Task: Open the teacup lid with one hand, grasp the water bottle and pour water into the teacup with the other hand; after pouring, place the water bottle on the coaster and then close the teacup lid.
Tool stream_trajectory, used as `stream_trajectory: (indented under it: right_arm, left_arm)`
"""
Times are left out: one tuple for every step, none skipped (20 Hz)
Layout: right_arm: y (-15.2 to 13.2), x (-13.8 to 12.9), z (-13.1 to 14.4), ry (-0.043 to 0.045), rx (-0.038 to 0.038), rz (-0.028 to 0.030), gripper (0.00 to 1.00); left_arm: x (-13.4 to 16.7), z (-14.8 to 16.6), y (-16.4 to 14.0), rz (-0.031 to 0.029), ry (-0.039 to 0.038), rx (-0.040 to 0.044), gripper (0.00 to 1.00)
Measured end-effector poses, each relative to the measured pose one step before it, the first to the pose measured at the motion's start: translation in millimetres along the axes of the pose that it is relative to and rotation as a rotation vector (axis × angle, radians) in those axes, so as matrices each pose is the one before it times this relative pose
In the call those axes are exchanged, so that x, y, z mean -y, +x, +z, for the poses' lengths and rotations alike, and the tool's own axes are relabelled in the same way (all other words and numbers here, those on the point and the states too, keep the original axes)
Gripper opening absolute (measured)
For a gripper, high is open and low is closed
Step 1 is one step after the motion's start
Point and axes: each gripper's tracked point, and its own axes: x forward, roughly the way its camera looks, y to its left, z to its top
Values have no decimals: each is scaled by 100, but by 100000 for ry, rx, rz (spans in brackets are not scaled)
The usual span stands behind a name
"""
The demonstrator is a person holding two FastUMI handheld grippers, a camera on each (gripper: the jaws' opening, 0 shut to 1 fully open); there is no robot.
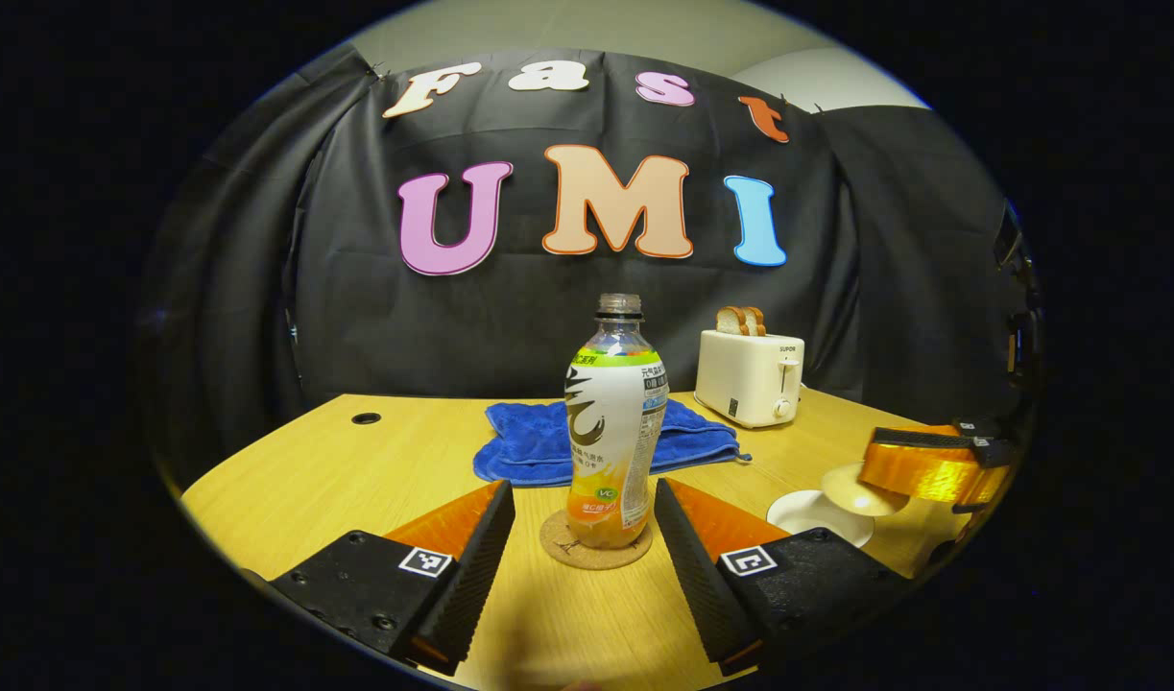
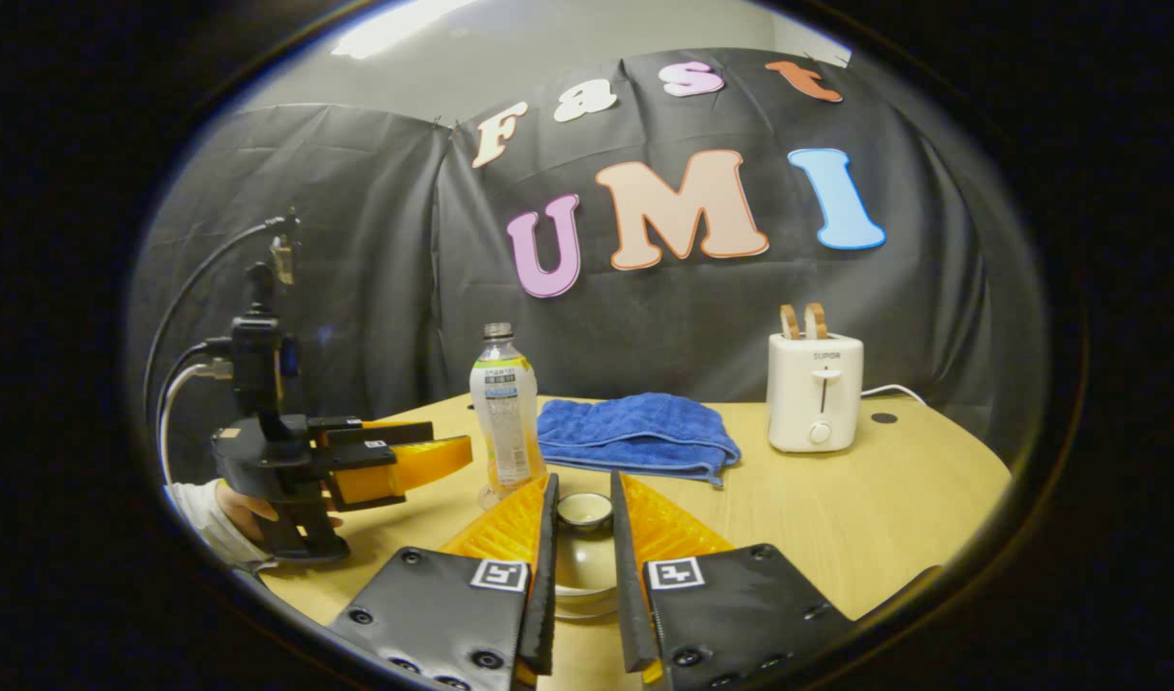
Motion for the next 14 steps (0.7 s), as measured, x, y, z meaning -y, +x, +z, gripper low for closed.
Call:
stream_trajectory:
  right_arm:
    - [240,-250,-359,-321,-1007,302,31]
    - [286,-190,-292,-556,-707,188,31]
    - [254,-89,-192,-910,-452,-227,31]
    - [234,71,-195,-980,-413,-647,32]
    - [189,-49,-319,-603,-549,-424,31]
    - [188,-39,-263,-95,-815,-56,30]
    - [150,-149,-308,-99,-532,151,30]
    - [192,-93,-134,-499,-348,-127,30]
    - [100,-46,-201,-632,-323,-350,30]
    - [77,-70,-237,-483,-384,-310,30]
    - [63,-64,-331,-232,-400,-202,30]
    - [83,-43,79,78,606,-186,30]
    - [-28,-46,-135,137,8,-288,31]
    - [196,37,29,136,196,-304,32]
  left_arm:
    - [-70,104,-494,94,392,439,86]
    - [-11,179,-518,-98,680,555,86]
    - [-88,83,-413,-6,703,882,86]
    - [3,119,-405,-188,84,653,86]
    - [111,113,-272,-461,-66,585,86]
    - [55,-34,-349,-158,25,264,86]
    - [-4,-30,-197,-234,-164,281,86]
    - [113,93,-245,-476,-412,516,86]
    - [116,-9,-105,-484,-366,632,86]
    - [18,-59,-125,-130,-362,193,86]
    - [2,-310,-11,-119,-303,-296,86]
    - [20,-281,-118,-127,-280,-586,86]
    - [-3,-233,-39,85,-238,-417,86]
    - [-24,-151,-124,35,-156,-202,86]
